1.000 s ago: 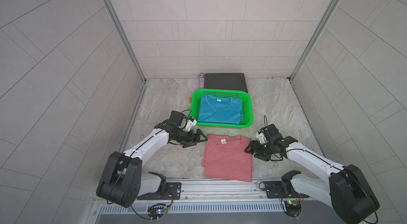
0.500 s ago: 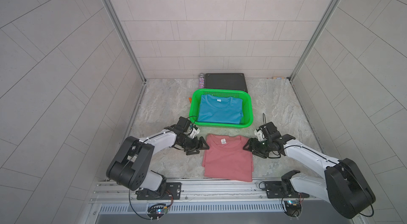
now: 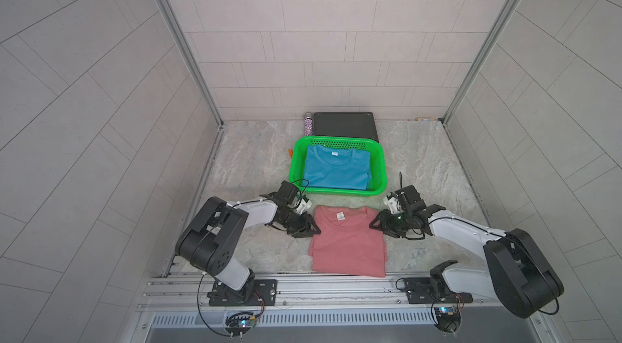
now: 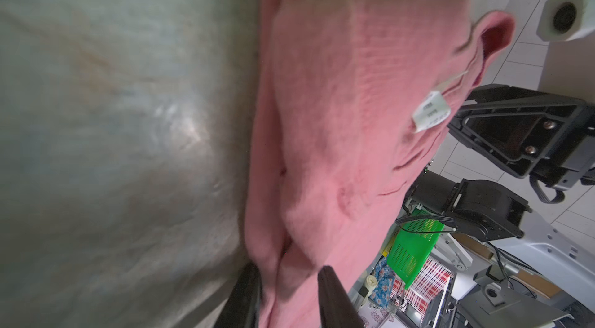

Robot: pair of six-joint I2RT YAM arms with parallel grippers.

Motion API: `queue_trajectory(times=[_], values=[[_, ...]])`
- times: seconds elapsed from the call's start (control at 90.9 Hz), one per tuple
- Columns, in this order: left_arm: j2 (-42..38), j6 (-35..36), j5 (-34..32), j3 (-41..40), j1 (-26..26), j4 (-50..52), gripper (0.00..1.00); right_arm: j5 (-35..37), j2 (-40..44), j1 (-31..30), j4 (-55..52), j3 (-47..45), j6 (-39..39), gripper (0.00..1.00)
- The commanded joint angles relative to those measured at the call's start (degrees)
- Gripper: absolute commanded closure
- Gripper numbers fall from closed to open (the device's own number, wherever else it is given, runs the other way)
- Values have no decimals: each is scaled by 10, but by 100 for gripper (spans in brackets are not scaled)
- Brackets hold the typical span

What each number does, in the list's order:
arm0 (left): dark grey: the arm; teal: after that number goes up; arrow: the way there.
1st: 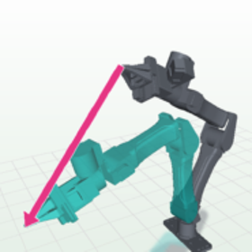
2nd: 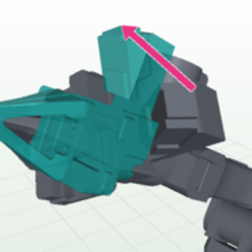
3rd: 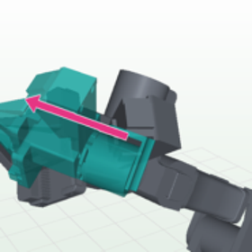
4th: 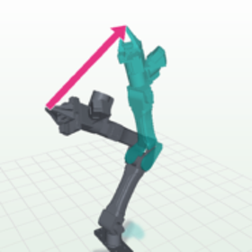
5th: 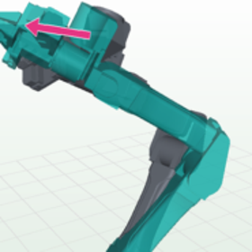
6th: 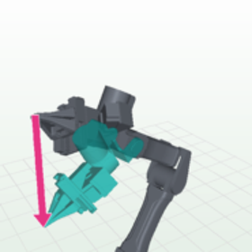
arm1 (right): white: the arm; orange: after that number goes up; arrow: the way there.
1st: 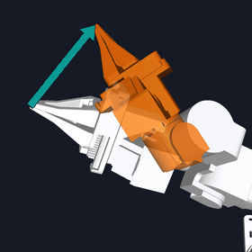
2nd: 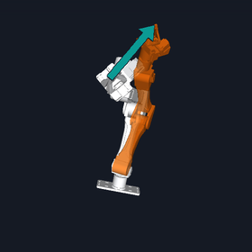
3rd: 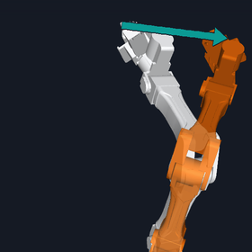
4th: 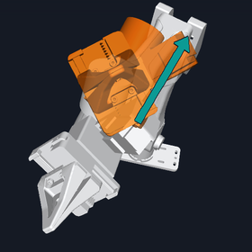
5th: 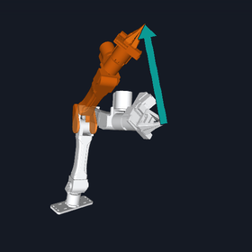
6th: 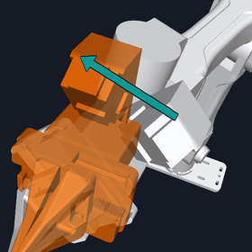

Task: Put the folded t-shirts into the basket
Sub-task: Pick up the T-shirt from the center of the board.

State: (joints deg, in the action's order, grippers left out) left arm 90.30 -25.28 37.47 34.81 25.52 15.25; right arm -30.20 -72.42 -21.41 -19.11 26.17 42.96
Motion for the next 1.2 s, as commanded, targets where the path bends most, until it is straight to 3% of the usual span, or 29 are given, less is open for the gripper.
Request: queue_trajectory(times=[0.0,0.187,0.473,0.616,0.946,1.188], values=[[2,12,-36,7,1,30,71,32,1,-2,-35,-23,-15,60],[-10,29,-16,13,1,33,100,8,20,-3,-8,-32,-28,79],[-32,103,13,60,2,95,100,0,112,-6,-11,-37,-37,93],[-60,108,17,61,1,105,100,-13,169,-22,-9,-35,-39,99],[-123,110,30,85,0,213,100,17,238,-81,-33,8,-13,100],[-149,110,1,130,-8,249,100,49,259,-104,-75,75,-33,100]])
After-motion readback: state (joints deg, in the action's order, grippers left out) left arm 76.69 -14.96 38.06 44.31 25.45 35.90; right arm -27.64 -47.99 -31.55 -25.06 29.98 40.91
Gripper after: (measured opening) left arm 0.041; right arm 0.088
